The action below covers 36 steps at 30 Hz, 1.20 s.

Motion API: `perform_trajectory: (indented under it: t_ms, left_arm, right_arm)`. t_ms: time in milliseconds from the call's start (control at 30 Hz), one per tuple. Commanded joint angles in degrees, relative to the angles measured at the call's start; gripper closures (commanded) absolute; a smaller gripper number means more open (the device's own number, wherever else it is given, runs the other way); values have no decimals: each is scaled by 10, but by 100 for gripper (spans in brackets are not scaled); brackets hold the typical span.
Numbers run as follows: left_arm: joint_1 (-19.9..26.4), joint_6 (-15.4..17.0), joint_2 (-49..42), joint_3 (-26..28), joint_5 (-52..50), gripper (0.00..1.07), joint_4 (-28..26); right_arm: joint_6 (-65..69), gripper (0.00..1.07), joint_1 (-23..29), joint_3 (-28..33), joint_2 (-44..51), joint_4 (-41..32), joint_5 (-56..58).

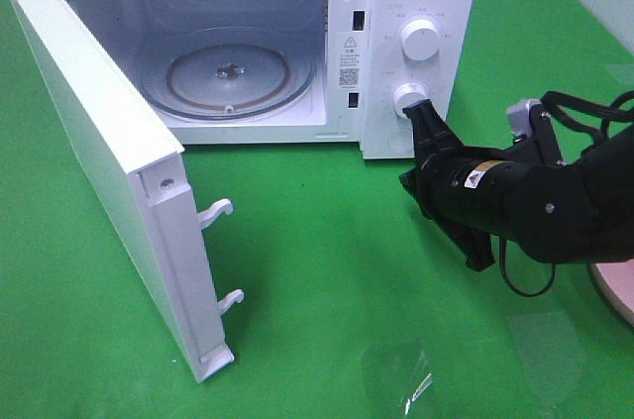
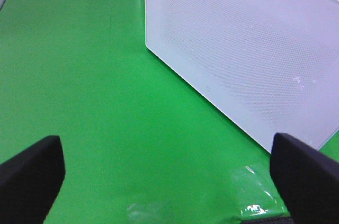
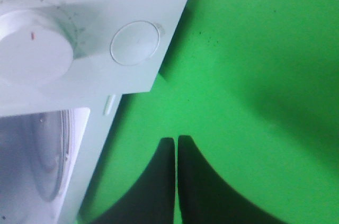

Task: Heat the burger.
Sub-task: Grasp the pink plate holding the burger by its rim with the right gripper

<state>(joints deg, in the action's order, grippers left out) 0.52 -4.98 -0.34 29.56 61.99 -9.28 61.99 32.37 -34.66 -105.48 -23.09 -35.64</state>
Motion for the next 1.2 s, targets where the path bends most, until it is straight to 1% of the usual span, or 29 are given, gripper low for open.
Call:
perform_trajectory:
  t_ms: [33, 67, 100, 133, 233, 267, 300, 367, 400, 433, 467, 500, 533, 567, 600, 633, 667, 700, 733, 767, 800, 900, 933, 1033, 1100, 1133, 1167, 1200]
  left_arm:
    - [-3, 1, -9, -1, -6, 9, -3]
    - [-3, 1, -9, -1, -6, 9, -3]
    - [-3, 1, -9, -1, -6, 9, -3]
    - [-3, 1, -9, -1, -6, 9, -3]
    - [-3, 1, -9, -1, -6, 9, -3]
    - [-3, 1, -9, -1, -6, 9, -3]
    - [-3, 1, -9, -1, -6, 9, -3]
    - [-3, 1, -9, -1, -6, 9, -3]
    - [-3, 1, -9, -1, -6, 9, -3]
    - [-3, 1, -9, -1, -6, 9, -3]
    - [-3, 1, -9, -1, -6, 9, -3]
    - [-3, 1, -9, -1, -6, 9, -3]
    - [-3, 1, -9, -1, -6, 9, -3]
    - [-3, 1, -9, -1, -6, 9, -3]
    - [-3, 1, -9, -1, -6, 9, -3]
    - [-3, 1, -9, -1, -6, 9, -3]
    - [-3, 1, -9, -1, -6, 9, -3]
    - [-3, 1, -9, -1, -6, 9, -3]
    - [-3, 1, -9, -1, -6, 9, -3]
    - [-3, 1, -9, -1, -6, 9, -3]
    - [-3, 1, -9, -1, -6, 9, -3]
    - [-3, 1, -9, -1, -6, 9, -3]
    - [-3, 1, -9, -1, -6, 9, -3]
    - [-3, 1, -9, -1, -6, 9, -3]
    - [-3, 1, -9, -1, -6, 9, -3]
    - [-3, 1, -9, -1, -6, 9, -3]
    - [-3, 1, -9, -1, -6, 9, -3]
    - [-3, 1, -9, -1, -6, 9, -3]
  right_arm:
    - [-107, 105, -4, 10, 54, 10, 98]
    - [-162, 105, -4, 10, 72, 10, 131]
    - [-162, 105, -4, 10, 72, 10, 131]
    - [-217, 104, -4, 10, 89, 10, 165]
    - [-244, 104, -4, 10, 97, 10, 182]
    - [-308, 104, -8, 9, 116, 12, 230]
    - [-308, 104, -8, 9, 116, 12, 230]
    - [-344, 103, -25, 9, 135, 26, 298]
    - [-344, 103, -25, 9, 135, 26, 298]
    - [-370, 103, -42, 6, 144, 49, 351]
    - [-370, 103, -42, 6, 144, 49, 351]
    - [-386, 102, -60, 2, 152, 75, 397]
    - [-386, 102, -60, 2, 152, 75, 397]
    - [-400, 101, -73, -7, 158, 113, 449]
    - [-400, 101, -73, -7, 158, 113, 449]
    - [-401, 100, -78, -18, 163, 158, 498]
    - [-401, 100, -78, -18, 163, 158, 498]
    - [-401, 99, -78, -30, 170, 207, 551]
    - [-401, 99, -78, -30, 170, 207, 551]
    - [-402, 99, -78, -43, 177, 252, 597]
    - [-417, 98, -78, -56, 186, 281, 644]
    - [-426, 98, -79, -61, 189, 291, 661]
    - [-451, 97, -89, -69, 199, 299, 695]
    - [-476, 96, -100, -74, 209, 302, 725]
    - [-533, 93, -127, -75, 233, 303, 762]
    - [-533, 93, -127, -75, 233, 303, 762]
    - [-547, 88, -135, -75, 238, 304, 769]
    - [-547, 88, -135, -75, 238, 304, 769]
